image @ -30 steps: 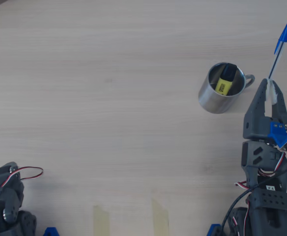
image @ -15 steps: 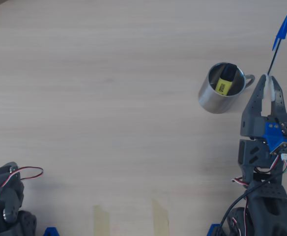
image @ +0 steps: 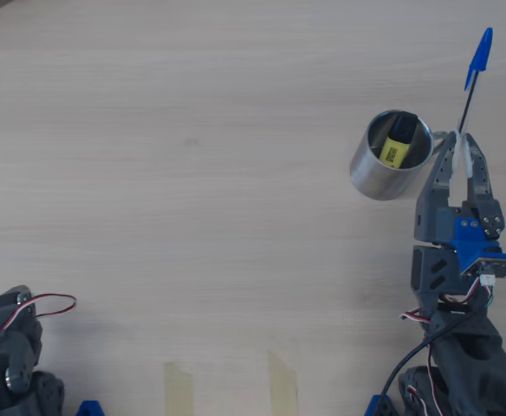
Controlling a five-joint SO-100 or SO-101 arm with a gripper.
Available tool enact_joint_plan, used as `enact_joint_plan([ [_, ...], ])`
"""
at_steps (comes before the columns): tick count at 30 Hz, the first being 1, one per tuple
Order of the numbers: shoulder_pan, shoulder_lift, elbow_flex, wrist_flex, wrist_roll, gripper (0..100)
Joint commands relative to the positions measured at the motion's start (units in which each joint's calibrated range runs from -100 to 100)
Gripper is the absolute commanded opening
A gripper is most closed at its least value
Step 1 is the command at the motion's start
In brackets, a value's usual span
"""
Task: Grab the blue pen and put it in the silver cup.
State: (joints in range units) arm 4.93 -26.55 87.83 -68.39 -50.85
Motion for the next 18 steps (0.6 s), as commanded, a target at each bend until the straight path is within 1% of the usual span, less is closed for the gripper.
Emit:
enact_joint_plan([
  [1,-0.1,2.8,-0.3,-3.0,0.4,2],
  [6,0.2,7.8,-1.3,-7.9,2.2,2],
  [9,0.4,10.7,-1.3,-10.4,2.3,2],
  [13,0.5,14.1,-1.6,-12.4,2.2,2],
  [18,0.1,19.3,-6.1,-12.6,2.2,2],
])
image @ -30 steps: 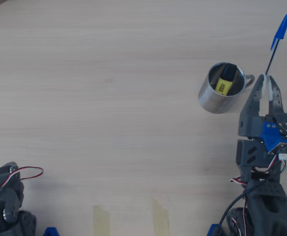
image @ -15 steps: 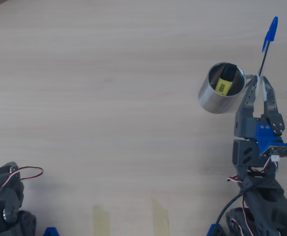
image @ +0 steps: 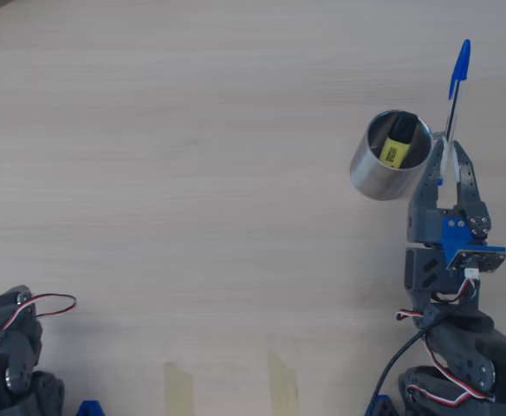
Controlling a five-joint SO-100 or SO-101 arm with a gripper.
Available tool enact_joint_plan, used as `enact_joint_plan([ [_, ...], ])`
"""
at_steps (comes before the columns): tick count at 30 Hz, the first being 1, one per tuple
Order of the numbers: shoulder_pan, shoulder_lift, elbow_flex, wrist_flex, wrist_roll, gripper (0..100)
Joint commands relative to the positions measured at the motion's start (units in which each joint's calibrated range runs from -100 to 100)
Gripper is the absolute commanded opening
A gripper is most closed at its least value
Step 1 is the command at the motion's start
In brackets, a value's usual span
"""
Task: Grab the blue pen and put it in the silver cup.
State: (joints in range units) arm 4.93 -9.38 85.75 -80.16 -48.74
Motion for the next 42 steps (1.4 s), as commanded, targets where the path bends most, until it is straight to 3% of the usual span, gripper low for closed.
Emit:
enact_joint_plan([
  [1,0.1,3.2,-4.6,-0.8,0.1,2],
  [42,-1.2,25.3,-24.3,-0.4,0.2,2],
])
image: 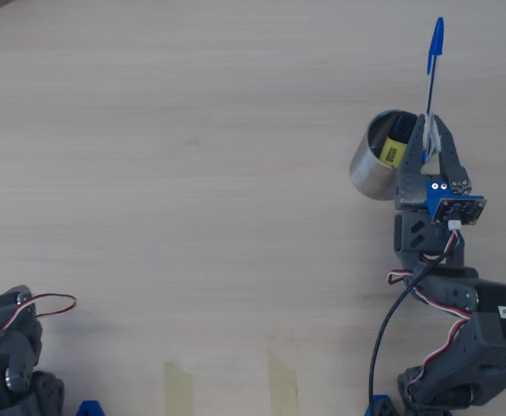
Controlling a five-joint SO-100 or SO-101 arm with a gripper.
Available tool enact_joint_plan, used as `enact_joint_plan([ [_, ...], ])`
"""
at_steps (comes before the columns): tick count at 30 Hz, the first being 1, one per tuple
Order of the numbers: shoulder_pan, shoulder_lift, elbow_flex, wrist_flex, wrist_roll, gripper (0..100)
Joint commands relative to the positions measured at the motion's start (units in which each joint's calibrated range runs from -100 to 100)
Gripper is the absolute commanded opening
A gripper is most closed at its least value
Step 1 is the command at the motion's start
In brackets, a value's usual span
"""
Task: Grab the blue pen and put it in the silver cup.
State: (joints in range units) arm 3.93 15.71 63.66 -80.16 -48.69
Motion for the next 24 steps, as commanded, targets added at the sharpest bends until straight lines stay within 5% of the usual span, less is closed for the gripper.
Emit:
enact_joint_plan([
  [1,-0.2,0.6,-2.2,-0.4,0.2,2],
  [24,0.6,3.4,-1.8,-0.2,0.2,2],
])
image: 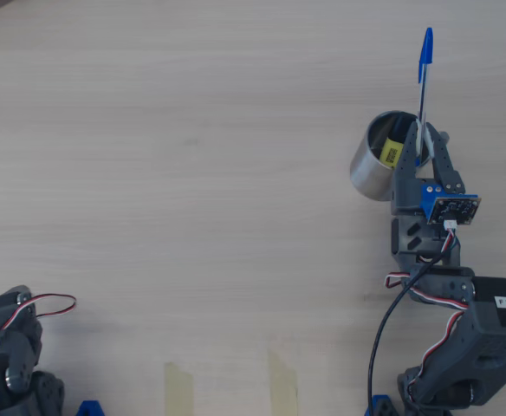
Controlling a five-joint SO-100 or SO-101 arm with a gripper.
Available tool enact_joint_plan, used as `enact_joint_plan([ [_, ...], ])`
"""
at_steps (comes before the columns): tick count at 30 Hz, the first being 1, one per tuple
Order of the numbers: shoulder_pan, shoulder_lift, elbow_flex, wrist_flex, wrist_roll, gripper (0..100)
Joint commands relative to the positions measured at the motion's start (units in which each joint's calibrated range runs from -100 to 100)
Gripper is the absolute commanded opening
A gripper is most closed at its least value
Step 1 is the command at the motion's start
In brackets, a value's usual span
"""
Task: Grab the blue pen and put it in the silver cup.
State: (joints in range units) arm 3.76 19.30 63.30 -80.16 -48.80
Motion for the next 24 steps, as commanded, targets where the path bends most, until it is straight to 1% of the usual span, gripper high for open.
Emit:
enact_joint_plan([
  [1,0.8,-0.2,-1.5,-0.2,0.3,2],
  [10,1.3,0.1,-0.9,0.1,0.3,2],
  [16,1.4,1.6,-1.8,4.4,0.3,2],
  [24,2.3,1.6,-1.2,7.7,0.3,2],
])
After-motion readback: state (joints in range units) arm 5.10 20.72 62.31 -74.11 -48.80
